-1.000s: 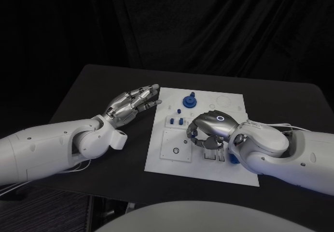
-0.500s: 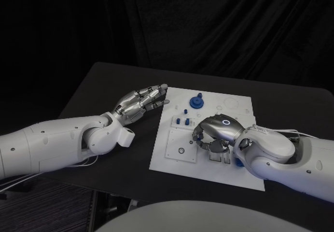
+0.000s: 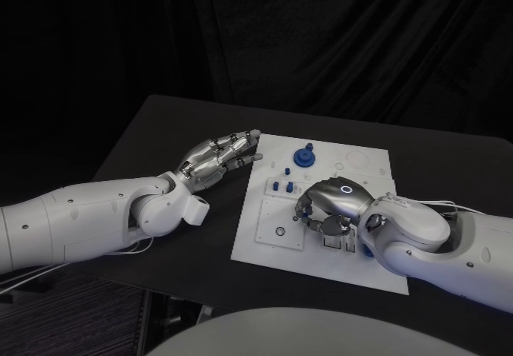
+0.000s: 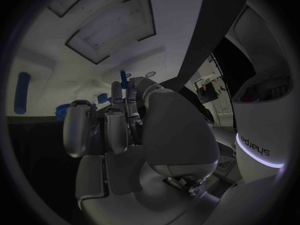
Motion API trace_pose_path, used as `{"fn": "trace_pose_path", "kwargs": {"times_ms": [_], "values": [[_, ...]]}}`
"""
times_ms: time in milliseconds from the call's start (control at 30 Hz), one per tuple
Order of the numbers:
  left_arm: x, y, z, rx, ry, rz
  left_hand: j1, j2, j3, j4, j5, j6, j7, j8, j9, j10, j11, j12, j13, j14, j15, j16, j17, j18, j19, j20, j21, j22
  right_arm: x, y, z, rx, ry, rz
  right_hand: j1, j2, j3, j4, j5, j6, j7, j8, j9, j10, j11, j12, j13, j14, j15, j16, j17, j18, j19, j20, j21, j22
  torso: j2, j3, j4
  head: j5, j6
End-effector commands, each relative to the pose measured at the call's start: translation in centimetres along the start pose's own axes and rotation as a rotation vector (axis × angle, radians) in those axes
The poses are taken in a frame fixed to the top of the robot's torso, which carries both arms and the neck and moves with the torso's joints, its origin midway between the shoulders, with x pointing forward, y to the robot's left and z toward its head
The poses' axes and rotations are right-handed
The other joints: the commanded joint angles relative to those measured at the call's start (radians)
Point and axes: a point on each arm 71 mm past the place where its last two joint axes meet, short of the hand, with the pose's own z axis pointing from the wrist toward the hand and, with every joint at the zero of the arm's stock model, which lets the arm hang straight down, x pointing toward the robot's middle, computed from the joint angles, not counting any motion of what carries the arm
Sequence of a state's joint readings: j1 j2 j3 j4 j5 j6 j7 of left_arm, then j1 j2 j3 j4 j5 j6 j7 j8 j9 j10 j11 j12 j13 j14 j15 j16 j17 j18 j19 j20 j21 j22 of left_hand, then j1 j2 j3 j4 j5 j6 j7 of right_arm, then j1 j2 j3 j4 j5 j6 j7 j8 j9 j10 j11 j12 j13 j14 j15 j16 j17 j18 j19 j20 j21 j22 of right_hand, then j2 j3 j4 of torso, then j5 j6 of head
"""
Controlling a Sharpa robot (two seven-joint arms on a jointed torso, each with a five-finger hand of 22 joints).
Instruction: Assemble the parts on the task board
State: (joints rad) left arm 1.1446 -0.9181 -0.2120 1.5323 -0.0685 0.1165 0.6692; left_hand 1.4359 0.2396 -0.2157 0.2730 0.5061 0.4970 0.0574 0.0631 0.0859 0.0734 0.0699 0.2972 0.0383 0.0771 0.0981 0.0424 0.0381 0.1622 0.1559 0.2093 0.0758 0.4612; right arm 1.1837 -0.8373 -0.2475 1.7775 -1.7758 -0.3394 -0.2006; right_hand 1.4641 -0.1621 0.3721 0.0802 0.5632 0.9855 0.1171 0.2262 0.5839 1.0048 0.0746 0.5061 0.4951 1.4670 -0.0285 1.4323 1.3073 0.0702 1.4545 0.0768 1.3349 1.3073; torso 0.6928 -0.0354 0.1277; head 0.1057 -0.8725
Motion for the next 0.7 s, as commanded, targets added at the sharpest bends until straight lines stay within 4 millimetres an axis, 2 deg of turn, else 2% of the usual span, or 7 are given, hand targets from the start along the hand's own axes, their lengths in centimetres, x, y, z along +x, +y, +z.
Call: {"fn": "trace_pose_path", "kwargs": {"times_ms": [33,167,700], "values": [[0.19,0.02,0.06,0.010,0.011,-0.015,0.008,0.005,0.007,-0.002,0.005,0.006,0.000,0.004,0.002,0.000,0.009,-0.004,0.000,0.001,0.003,0.001,-0.001,0.016,0.002,0.001,-0.005,-0.002,0.17,0.02,0.09,0.008,0.004,-0.007,0.009,-0.001,0.002,0.005,-0.007,-0.007,-0.001,-0.006,-0.002,0.036,-0.032,-0.005,0.001,0.033,0.001,-0.001,0.049,-0.013,-0.006,0.003,-0.002,0.188,0.000,0.0002,0.0005,0.002,0.000],[0.20,0.09,0.11,0.008,0.012,-0.016,0.009,0.005,0.008,-0.002,0.005,0.009,0.001,0.005,0.002,0.000,0.010,-0.004,0.000,0.001,0.003,0.001,-0.001,0.016,0.002,0.001,-0.005,-0.002,0.34,0.11,0.32,0.005,0.005,-0.007,0.009,-0.001,0.002,0.005,-0.012,-0.006,-0.001,-0.007,-0.003,0.036,-0.032,-0.006,0.000,0.033,0.001,0.000,0.050,-0.013,-0.006,0.003,-0.002,0.188,-0.001,0.0007,-0.0019,0.004,0.000],[0.17,0.41,0.21,-0.003,0.015,-0.020,0.018,0.004,0.013,-0.009,0.009,0.023,0.004,0.009,0.005,0.003,0.019,0.003,0.001,0.001,0.007,0.001,-0.002,0.016,0.002,0.005,-0.005,-0.004,1.08,0.81,0.84,-0.012,0.006,0.007,0.009,0.000,0.002,0.006,-0.017,-0.006,0.000,-0.010,-0.004,0.037,-0.032,-0.008,0.000,0.033,0.001,-0.001,0.049,-0.013,-0.006,0.003,-0.002,0.188,0.000,0.0012,-0.0012,0.006,0.000]]}}
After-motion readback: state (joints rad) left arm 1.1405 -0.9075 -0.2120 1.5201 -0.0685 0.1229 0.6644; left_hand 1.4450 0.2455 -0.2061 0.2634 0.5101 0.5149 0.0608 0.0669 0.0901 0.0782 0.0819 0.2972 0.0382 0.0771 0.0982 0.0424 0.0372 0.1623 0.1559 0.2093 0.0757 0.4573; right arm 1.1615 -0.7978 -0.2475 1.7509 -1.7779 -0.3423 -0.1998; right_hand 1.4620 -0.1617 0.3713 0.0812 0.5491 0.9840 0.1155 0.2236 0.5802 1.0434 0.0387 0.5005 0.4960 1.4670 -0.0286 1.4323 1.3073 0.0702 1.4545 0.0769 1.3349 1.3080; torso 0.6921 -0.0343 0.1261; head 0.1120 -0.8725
